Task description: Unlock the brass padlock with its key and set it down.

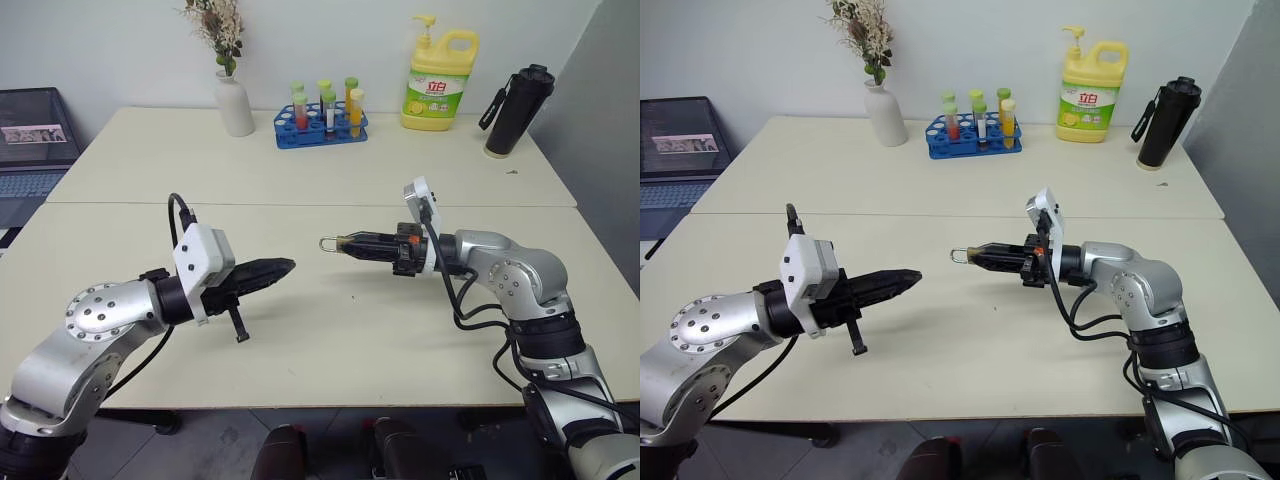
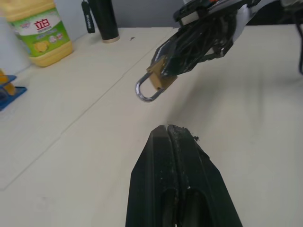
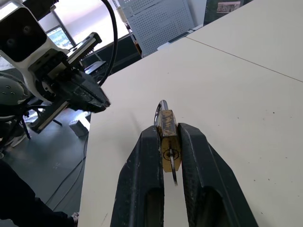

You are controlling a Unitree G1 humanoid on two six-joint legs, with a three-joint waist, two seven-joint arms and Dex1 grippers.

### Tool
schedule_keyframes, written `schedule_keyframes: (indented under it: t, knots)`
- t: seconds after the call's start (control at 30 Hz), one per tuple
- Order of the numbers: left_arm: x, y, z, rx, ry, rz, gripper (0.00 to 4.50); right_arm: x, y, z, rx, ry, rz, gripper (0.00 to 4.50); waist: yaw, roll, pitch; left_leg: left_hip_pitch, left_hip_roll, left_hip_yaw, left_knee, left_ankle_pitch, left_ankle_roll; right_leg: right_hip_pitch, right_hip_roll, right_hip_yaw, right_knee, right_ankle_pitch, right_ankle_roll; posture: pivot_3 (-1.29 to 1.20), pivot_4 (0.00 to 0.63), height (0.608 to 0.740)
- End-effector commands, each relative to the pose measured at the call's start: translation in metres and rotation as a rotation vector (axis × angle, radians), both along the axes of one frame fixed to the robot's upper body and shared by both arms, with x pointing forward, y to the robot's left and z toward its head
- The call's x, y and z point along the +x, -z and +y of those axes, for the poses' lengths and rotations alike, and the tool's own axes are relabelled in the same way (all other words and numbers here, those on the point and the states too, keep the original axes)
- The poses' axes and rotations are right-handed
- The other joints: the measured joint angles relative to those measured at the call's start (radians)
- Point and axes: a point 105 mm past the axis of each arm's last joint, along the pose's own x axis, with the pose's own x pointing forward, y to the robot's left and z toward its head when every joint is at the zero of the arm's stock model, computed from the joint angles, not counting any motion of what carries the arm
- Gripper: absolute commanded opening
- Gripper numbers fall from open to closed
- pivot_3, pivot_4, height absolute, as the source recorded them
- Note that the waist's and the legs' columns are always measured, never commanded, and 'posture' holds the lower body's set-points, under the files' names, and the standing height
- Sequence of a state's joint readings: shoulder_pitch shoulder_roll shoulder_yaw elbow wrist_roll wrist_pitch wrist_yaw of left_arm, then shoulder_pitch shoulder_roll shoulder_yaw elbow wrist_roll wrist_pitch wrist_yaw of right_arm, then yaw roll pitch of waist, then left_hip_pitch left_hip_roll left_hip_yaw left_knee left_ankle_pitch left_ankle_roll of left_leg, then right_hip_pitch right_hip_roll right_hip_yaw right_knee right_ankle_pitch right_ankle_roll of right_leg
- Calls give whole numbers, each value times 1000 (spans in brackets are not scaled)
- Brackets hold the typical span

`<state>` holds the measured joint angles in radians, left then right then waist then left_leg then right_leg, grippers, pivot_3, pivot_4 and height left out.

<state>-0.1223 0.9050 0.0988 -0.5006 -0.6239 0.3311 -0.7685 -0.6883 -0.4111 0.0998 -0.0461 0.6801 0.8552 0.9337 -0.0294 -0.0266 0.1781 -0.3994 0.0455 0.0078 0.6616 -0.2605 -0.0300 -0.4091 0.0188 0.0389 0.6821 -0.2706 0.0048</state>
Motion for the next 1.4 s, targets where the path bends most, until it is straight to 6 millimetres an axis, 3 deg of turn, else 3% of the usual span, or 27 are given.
schedule_keyframes:
  t: [0.03,0.27,0.43,0.9,1.4]
  knots:
    - [2,-2,-4,28,24,-64,0,-3,-18,2,25,-26,-73,149,0,0,0,0,0,0,0,0,0,0,0,0,0,0,0,0,150,740]
    - [-5,-12,-22,-80,133,28,0,-6,-19,2,24,-32,-79,149,0,0,0,0,0,0,0,0,0,0,0,0,0,0,0,0,150,740]
    - [1,-21,-22,-124,121,38,0,-7,-19,3,26,-37,-78,149,0,0,0,0,0,0,0,0,0,0,0,0,0,0,0,0,150,740]
    - [7,-6,-17,-1,98,-26,0,-9,-21,4,32,-52,-76,149,0,0,0,0,0,0,0,0,0,0,0,1,0,0,0,0,150,740]
    - [1,-33,-26,-179,146,61,0,-11,-19,4,26,-58,-71,149,-1,0,0,0,0,0,0,0,0,0,0,1,0,0,0,0,150,740]
